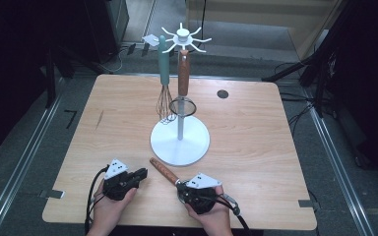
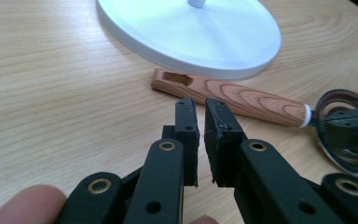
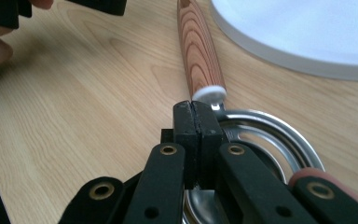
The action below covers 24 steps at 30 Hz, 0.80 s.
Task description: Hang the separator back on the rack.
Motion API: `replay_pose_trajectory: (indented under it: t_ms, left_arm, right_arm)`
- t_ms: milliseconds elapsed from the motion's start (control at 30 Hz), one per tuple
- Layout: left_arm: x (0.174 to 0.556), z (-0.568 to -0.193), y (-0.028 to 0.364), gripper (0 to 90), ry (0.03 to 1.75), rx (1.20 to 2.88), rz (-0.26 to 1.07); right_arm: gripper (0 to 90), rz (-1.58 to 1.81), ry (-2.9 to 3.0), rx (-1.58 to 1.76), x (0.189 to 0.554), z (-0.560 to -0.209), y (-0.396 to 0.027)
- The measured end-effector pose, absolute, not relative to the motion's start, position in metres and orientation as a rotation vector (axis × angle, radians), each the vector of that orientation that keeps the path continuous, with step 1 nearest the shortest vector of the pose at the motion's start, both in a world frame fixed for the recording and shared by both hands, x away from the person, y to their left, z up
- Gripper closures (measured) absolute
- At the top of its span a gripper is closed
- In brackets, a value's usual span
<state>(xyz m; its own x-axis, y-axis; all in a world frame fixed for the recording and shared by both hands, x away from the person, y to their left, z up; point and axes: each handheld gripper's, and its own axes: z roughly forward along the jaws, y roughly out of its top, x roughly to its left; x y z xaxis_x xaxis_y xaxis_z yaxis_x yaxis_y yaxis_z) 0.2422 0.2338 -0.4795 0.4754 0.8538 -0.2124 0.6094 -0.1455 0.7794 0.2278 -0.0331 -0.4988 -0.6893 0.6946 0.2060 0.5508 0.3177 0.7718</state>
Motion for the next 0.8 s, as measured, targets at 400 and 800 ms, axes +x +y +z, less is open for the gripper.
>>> replay_pose_trajectory:
  t_ms: [400,800]
  left_arm:
    - [0.262,-0.484,0.230,87.6,1.282,1.865,0.379]
    - [0.275,-0.488,0.221,87.0,1.283,1.889,0.374]
  right_arm:
    - [90.0,1.276,2.398,1.205,0.219,-0.505,-0.057]
    - [90.0,1.263,2.366,1.238,0.212,-0.505,-0.092]
